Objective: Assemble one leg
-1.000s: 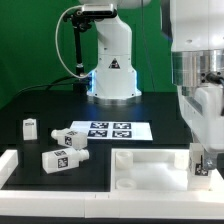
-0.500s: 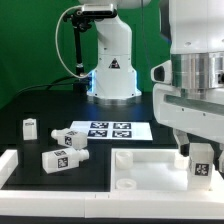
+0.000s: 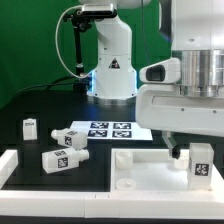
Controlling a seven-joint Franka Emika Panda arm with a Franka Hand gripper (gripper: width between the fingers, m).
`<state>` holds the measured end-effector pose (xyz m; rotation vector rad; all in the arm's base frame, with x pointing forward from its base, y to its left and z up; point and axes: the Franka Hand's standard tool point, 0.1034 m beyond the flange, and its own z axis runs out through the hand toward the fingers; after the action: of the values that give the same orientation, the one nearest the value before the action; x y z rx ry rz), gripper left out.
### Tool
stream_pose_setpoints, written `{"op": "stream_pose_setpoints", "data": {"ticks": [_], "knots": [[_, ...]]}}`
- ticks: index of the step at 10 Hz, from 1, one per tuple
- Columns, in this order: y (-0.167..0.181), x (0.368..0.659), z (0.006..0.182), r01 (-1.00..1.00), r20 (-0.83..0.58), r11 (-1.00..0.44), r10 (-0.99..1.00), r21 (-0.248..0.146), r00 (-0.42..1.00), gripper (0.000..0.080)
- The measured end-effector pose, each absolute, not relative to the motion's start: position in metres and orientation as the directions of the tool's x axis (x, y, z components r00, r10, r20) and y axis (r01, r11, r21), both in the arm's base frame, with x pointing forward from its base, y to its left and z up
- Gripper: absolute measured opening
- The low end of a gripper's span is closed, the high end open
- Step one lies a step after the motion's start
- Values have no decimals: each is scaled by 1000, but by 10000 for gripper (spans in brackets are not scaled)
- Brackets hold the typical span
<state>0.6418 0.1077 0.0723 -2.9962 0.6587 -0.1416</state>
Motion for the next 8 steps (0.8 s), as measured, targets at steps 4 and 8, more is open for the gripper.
{"op": "stream_pose_setpoints", "data": {"ticks": [4, 8], "knots": [[108, 641, 71, -538, 60, -837, -544, -97, 837, 284], [108, 641, 71, -817, 16, -567, -823, -106, 568, 285]]}}
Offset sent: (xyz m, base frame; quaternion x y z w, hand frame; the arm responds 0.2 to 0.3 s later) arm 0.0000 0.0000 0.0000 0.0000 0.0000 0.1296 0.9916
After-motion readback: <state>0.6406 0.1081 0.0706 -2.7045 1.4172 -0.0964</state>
